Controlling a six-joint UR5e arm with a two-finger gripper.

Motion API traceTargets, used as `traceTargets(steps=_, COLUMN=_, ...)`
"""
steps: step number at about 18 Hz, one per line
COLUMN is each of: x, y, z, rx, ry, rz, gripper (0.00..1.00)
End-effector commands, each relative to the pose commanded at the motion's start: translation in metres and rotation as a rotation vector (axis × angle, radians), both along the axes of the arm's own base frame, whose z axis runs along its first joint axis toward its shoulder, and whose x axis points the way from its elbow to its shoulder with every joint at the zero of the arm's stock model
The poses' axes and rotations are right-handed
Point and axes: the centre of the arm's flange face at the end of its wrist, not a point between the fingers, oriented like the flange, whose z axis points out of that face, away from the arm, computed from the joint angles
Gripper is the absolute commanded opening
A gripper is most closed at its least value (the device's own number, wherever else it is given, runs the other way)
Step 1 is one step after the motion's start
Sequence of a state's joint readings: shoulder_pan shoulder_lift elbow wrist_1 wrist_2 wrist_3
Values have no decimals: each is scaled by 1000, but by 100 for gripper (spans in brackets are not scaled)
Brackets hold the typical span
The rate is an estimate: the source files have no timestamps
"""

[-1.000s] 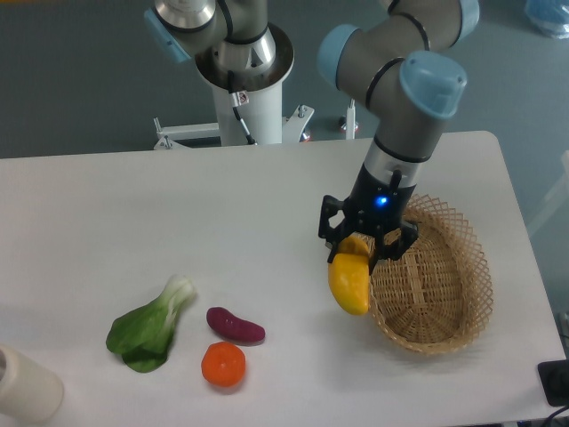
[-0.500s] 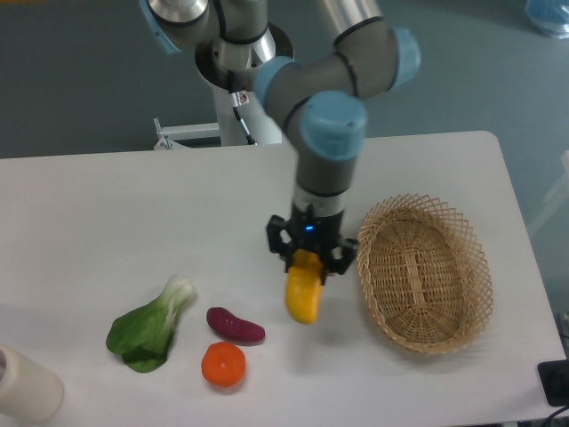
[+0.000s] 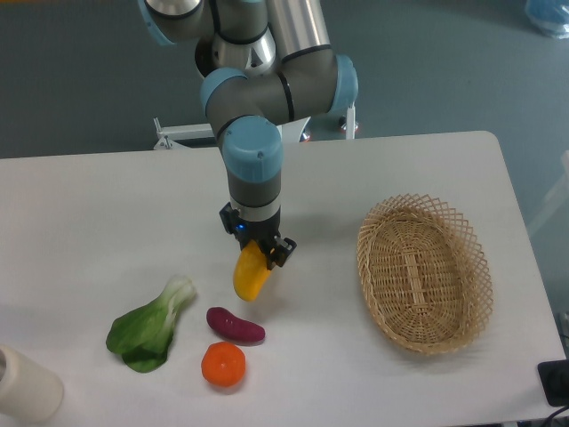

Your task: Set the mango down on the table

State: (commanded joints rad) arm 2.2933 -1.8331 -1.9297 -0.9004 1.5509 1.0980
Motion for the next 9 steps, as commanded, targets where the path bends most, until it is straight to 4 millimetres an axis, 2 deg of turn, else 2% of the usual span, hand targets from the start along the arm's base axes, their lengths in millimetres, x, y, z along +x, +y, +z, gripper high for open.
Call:
traceTargets(steps=2, x=2, y=-3, z=-6, rx=-14, ry=-8, rz=-51, gripper=48)
traceTargets(steps=5, x=18, y=-16, z=-23, rx=-47, ry=-35, rz=-83, gripper=48)
traceTargets(steps=9, x=23, y=-13, z=-32, rx=-59, ry=-46, rz=-94, gripper=48)
